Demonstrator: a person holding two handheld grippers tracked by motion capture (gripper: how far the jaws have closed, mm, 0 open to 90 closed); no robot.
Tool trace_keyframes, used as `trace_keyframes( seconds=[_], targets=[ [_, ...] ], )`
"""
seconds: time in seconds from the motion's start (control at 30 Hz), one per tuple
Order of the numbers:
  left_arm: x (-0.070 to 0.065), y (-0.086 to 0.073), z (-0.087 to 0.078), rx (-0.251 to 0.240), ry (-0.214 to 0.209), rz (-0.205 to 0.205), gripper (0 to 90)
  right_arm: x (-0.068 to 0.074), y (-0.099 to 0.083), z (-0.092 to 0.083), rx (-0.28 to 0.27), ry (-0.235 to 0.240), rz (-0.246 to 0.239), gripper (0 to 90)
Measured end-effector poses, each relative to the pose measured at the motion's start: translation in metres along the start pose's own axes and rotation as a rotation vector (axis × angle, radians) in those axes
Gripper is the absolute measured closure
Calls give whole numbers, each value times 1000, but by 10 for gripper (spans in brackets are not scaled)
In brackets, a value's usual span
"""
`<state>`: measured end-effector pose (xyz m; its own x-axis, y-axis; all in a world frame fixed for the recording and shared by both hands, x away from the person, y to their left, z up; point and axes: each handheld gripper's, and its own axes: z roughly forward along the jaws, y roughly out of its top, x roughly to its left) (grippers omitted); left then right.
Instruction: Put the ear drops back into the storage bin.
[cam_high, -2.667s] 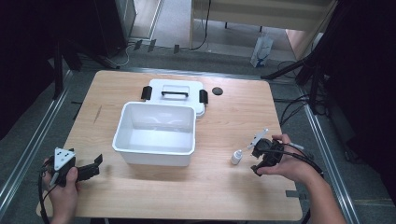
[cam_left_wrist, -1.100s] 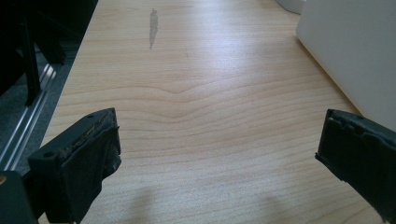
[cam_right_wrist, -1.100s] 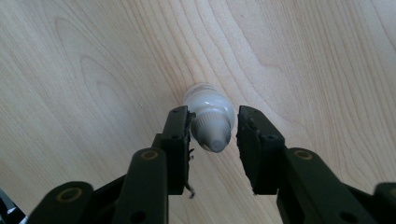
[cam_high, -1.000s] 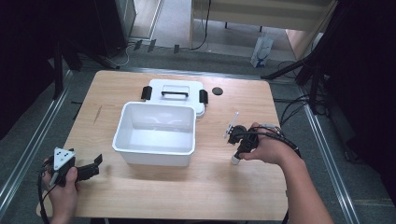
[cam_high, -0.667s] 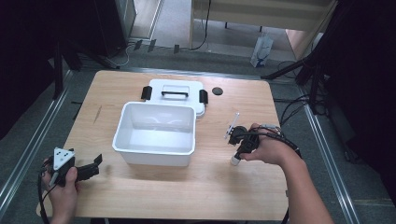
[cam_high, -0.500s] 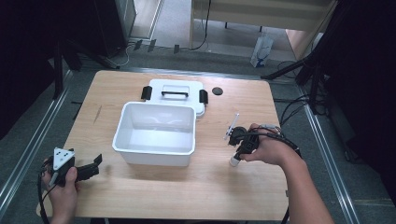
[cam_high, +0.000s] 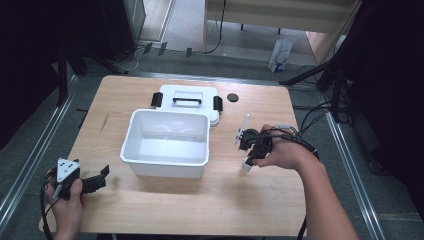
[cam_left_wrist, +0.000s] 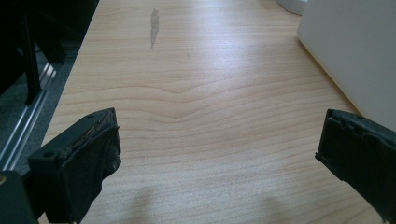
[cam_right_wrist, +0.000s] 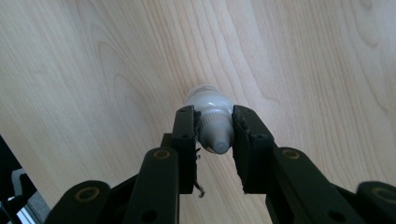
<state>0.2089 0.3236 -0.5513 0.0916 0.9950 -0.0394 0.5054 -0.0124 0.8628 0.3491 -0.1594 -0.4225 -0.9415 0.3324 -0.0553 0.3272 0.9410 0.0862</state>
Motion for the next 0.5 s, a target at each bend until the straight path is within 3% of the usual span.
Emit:
trace_keyframes(
  seconds=[0.5],
  targets=[
    [0, 0, 0, 1, -3, -2, 0, -1, 35, -33, -24, 10, -13, 723]
  ],
)
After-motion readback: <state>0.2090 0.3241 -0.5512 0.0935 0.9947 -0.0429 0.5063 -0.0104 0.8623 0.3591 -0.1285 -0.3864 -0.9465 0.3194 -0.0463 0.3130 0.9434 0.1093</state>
